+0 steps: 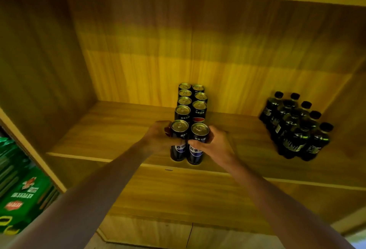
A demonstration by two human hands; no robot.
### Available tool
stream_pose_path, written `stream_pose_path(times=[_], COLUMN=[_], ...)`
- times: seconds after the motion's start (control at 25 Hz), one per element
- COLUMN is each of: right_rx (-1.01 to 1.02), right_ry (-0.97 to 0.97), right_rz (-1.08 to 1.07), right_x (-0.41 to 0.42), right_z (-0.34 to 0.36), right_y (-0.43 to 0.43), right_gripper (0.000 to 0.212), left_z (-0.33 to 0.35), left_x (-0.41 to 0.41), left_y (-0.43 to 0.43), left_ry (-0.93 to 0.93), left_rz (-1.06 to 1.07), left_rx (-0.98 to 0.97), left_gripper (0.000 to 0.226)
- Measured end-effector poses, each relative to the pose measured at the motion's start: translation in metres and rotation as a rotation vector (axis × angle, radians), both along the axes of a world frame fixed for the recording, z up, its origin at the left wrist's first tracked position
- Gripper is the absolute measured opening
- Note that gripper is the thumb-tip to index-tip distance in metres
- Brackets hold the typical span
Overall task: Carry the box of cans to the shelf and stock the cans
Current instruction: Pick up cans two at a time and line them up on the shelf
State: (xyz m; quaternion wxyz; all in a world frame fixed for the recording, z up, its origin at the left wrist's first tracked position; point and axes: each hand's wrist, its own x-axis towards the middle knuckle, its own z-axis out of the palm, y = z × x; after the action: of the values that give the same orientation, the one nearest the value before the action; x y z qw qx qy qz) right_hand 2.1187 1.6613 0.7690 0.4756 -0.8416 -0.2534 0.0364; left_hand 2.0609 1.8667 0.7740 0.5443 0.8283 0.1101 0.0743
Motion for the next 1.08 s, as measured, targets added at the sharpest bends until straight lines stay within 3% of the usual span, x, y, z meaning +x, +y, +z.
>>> stream_pose_path(times=[0.24, 0.44, 0.64, 1.08], right_rx=[-0.021, -0.036, 0.007, -0.043], right_ry=[-0.068, -0.054, -0.051, -0.126], right_rz=[-0.039, -0.054, -0.048, -0.072], right_x=[0.008, 0.011, 0.022, 0.055], right_z=[-0.018, -0.032, -0.027, -0.029], right_y=[-0.003, -0.007, 0.005, 0.022], right_gripper=[0.062, 0.059, 0.052, 0.051], left_z=[-0.010, -0.018, -0.019, -0.017], left_x=[-0.001, -0.005, 0.002, 0.011], left_y=[0.004, 0.000, 0.005, -0.001], left_ry=[0.006, -0.039, -0.027, -0.053], left_rz=[0.084, 0.114, 0.116, 0.149], left_rx=[0.032, 0.114, 0.075, 0.112], left_gripper=[0.059, 0.059, 0.066, 0.059])
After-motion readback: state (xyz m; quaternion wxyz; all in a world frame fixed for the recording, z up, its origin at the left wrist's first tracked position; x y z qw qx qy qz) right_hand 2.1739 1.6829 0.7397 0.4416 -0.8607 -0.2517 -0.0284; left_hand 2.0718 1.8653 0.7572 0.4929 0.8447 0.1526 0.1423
